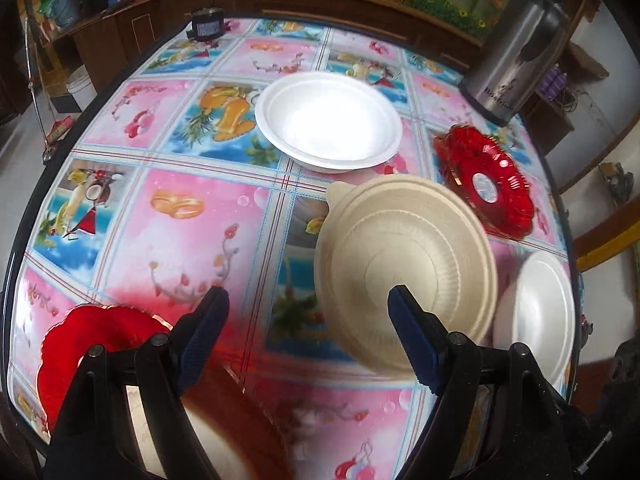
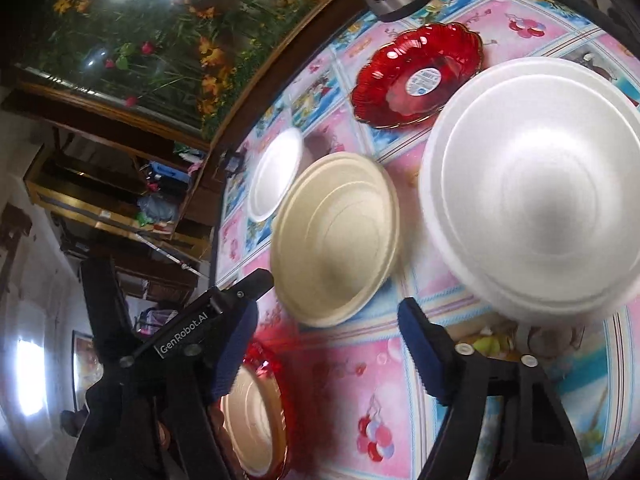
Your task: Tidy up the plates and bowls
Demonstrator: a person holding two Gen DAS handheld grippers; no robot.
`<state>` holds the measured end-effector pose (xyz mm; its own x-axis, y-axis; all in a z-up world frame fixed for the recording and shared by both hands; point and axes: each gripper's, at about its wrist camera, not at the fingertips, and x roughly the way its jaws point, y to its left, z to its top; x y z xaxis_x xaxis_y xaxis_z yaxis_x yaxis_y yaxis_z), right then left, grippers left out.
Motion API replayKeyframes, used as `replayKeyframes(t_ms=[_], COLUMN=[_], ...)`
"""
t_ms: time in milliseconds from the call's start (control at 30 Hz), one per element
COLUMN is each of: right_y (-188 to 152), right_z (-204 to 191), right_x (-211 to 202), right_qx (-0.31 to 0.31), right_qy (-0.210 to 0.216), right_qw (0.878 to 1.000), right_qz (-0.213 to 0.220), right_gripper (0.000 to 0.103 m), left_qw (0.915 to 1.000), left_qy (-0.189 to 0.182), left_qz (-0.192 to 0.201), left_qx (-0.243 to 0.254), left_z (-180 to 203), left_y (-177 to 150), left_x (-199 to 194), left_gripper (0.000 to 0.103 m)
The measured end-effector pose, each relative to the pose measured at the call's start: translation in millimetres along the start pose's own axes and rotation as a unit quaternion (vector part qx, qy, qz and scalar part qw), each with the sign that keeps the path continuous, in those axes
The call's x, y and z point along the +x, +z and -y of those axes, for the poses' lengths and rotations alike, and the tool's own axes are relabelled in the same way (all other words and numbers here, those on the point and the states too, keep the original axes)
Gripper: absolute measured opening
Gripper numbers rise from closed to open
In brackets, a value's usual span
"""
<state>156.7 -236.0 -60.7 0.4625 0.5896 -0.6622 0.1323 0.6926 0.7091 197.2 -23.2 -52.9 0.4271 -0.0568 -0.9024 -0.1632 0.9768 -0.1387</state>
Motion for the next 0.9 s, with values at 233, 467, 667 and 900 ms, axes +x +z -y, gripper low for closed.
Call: replayKeyframes(t_ms=[233, 467, 667, 900], right_y=[10, 12, 12, 8], right_z=[9, 13, 17, 18], right_x=[21, 33, 38, 33], right_qx=[0.015, 0.017, 0.015, 0.007], right_qy=[-0.027, -0.047, -0.065, -0.065], right_qw=[1.000, 0.999, 0.998, 0.998], right_qz=[-0.002, -0.002, -0.007, 0.006], right_gripper=[0.052, 0.042, 0.015, 0.014], left_qw=[0.9998, 0.9993, 0.9982, 0.9988], left_qy=[0.008, 0.010, 0.011, 0.010], left_qz=[-0.017, -0.035, -0.055, -0.042], left_qx=[-0.004, 0.008, 0.019, 0.026], left_z=[7, 15, 19, 19], left_y=[6, 8, 5, 2], left_x=[20, 35, 48, 38], left_gripper=[0.082, 0.062, 0.021, 0.014])
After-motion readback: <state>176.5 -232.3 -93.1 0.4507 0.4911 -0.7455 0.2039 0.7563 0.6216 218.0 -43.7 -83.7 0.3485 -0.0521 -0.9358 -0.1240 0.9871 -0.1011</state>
